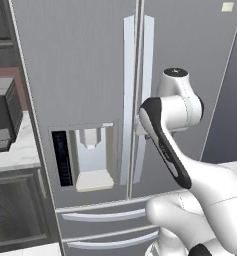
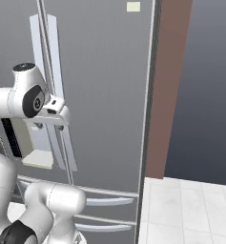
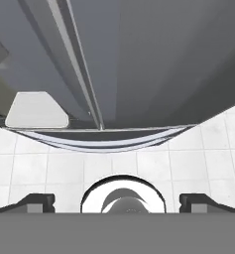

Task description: Take the lemon wedge from the fridge and place it on the plate with fish on the dining counter.

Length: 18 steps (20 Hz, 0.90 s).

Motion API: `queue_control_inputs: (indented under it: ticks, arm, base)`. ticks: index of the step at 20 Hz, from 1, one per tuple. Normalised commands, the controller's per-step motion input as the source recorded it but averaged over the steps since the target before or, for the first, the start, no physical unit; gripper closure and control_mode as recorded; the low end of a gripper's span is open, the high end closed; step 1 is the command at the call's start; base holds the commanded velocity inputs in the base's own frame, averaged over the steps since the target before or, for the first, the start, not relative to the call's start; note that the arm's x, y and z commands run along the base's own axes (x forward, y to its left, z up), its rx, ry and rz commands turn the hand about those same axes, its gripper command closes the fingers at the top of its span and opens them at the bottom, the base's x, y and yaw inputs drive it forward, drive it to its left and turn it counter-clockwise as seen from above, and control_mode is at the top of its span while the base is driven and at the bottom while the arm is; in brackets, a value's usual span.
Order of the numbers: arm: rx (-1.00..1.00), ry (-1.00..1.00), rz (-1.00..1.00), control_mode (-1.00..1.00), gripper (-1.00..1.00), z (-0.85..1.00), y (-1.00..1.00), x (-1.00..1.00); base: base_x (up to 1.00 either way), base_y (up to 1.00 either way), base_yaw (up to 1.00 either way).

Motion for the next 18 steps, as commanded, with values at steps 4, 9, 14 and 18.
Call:
queue_control_inputs:
  ticks: [4,9,14,18]
  arm:
    - [0.0,0.0,0.0,1.0,-1.0,0.0,0.0,0.0]
    - [0.0,0.0,0.0,1.0,-1.0,0.0,0.0,0.0]
    - [0.0,0.0,0.0,1.0,-1.0,0.0,0.0,0.0]
    - [0.0,-0.01,0.0,-1.0,-1.0,0.0,0.0,0.0]
  base:
    - [-0.63,0.01,0.0]
    - [-0.61,0.08,0.0]
    - [-0.28,0.1,0.0]
    - [0.0,0.0,0.0]
